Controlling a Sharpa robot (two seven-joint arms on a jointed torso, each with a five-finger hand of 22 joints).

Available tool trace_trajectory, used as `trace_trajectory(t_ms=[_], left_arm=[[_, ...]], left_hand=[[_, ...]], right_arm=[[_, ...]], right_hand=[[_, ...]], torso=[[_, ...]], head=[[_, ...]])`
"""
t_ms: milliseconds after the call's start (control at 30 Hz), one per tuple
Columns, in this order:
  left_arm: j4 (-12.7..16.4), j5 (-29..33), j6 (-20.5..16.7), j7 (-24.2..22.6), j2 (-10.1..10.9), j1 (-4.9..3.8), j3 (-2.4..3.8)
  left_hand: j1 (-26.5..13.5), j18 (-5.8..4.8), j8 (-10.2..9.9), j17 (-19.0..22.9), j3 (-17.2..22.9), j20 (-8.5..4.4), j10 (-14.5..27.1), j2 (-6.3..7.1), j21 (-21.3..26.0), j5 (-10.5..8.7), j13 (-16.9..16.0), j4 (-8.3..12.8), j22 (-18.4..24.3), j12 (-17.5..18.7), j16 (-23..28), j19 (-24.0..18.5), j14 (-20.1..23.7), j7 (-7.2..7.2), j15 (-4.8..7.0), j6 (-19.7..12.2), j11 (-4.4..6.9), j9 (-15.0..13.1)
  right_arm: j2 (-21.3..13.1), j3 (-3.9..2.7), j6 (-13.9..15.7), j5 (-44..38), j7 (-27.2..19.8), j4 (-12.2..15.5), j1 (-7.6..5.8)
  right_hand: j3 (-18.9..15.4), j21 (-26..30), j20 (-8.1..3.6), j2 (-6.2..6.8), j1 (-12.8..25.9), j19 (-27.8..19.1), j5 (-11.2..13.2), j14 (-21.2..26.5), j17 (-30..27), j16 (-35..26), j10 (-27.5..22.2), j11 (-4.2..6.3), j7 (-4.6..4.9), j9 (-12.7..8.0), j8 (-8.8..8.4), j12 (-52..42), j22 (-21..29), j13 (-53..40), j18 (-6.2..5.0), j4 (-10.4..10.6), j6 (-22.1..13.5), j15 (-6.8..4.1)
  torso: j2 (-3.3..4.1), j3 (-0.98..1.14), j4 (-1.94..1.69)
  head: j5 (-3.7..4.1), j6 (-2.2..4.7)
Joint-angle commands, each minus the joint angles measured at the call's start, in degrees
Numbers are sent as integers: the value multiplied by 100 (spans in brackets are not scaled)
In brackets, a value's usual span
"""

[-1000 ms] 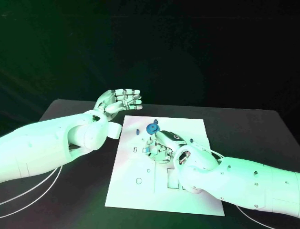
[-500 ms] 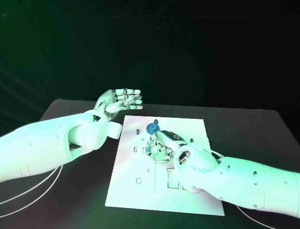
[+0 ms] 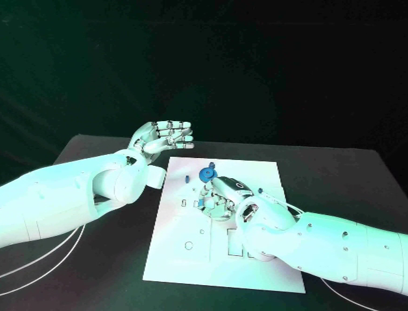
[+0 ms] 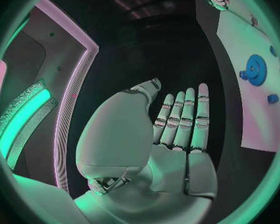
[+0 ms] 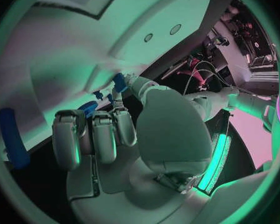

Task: Assemble the parts on the task board

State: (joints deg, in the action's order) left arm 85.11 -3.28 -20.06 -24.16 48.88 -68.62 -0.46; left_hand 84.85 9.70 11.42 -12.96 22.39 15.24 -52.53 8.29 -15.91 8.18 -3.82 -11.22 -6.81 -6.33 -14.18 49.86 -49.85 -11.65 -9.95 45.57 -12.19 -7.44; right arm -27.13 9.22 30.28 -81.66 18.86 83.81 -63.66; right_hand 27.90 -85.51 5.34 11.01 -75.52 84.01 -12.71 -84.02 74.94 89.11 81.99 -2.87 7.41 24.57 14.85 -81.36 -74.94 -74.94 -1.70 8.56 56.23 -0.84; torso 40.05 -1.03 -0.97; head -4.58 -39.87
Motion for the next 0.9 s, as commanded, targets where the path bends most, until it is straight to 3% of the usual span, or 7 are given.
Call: trace_trajectory(t_ms=[33,267,900], left_arm=[[6,17,101,-33,-10,-3,4],[4,17,105,-27,-9,-3,4],[-7,17,107,-11,-7,-3,4]], left_hand=[[-69,66,21,-7,33,6,7,5,-35,-20,-1,5,4,19,18,-10,36,-360,14,-36,-6,7],[-69,66,21,-7,33,6,7,5,-35,-20,-1,5,4,19,18,-10,36,-360,14,-36,-6,7],[-101,65,29,-22,53,8,3,10,-39,-21,0,12,7,25,29,-21,40,-359,13,-41,-6,7]], right_arm=[[8,11,-146,-65,31,-25,15],[19,13,-155,-62,-31,-39,15],[10,19,-65,-35,-159,-9,15]], right_hand=[[-26,39,-27,17,83,267,-6,-543,1257,17,-43,3,7,-12,-18,38,-1141,-478,32,20,-51,-25],[-19,78,9,98,133,245,-14,-543,1257,16,-102,-66,93,-83,-130,96,-1118,-425,24,6,-286,28],[-119,141,107,303,247,212,-7,-535,1229,7,-294,-177,208,-224,-335,274,-1085,-246,9,21,-601,130]], torso=[[2,-1,-3],[2,-1,2],[7,3,-1]], head=[[2,-2],[0,-4],[0,3]])
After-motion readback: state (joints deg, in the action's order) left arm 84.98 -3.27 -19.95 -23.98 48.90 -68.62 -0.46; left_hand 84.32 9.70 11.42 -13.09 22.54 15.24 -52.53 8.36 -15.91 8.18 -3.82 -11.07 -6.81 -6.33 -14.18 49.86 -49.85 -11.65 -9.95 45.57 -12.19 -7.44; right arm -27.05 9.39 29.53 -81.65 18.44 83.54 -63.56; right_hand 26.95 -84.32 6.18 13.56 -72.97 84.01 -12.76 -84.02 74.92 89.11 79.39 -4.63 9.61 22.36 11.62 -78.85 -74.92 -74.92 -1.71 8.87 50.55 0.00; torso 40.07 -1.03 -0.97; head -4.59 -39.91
